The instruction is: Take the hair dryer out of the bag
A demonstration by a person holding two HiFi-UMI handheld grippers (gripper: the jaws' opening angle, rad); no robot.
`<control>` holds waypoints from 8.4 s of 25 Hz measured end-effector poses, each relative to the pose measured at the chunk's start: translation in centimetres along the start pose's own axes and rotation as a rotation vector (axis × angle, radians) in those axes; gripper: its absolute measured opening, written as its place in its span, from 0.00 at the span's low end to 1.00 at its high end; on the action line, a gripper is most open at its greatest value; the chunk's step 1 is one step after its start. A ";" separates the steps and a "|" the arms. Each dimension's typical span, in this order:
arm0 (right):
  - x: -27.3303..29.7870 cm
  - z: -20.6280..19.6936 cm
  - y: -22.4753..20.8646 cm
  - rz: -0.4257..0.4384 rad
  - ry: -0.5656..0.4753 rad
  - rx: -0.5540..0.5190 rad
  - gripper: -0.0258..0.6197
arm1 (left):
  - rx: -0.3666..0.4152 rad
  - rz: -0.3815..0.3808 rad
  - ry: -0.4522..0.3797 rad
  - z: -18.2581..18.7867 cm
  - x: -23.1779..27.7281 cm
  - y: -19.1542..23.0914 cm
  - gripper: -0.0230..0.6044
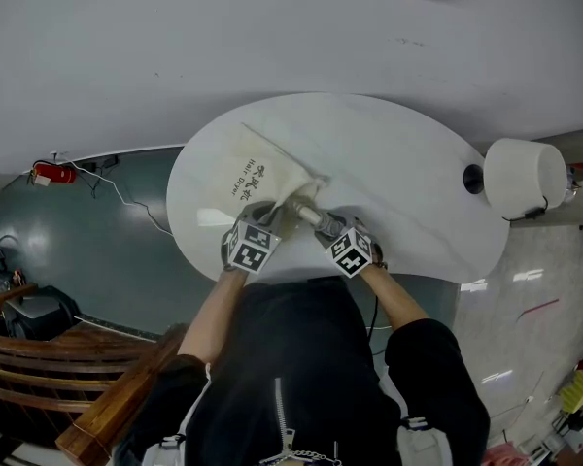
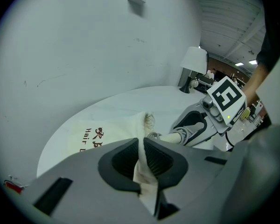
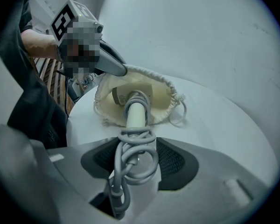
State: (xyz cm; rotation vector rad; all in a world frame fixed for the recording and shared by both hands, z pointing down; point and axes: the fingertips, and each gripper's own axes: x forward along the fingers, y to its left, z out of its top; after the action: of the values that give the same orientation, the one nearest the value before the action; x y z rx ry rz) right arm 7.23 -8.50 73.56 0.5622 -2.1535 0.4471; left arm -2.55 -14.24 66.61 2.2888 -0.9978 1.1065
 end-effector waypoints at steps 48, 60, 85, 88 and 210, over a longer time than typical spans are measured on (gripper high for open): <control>2.7 5.1 0.2 0.023 0.022 0.007 0.46 | -0.047 -0.027 -0.019 -0.1 0.2 0.4 0.10; 5.2 5.1 0.0 0.042 0.120 -0.034 0.47 | -0.061 -0.041 -0.035 0.1 0.3 0.6 0.10; 7.3 4.8 0.1 -0.002 0.096 -0.060 0.38 | -0.077 -0.053 -0.044 -0.2 0.2 1.3 0.10; 7.3 4.7 0.0 0.002 0.106 -0.052 0.37 | -0.080 -0.051 -0.046 -0.2 0.2 1.4 0.10; -21.5 29.8 -6.6 -0.187 -0.826 0.079 0.35 | -0.092 0.199 -0.594 13.9 -17.5 9.8 0.11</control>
State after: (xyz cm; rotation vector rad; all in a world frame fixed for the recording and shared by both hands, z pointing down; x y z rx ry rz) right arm 3.18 -23.72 39.70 1.1288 -2.8222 0.2056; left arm -10.42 -21.89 44.84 2.5349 -1.4822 0.4210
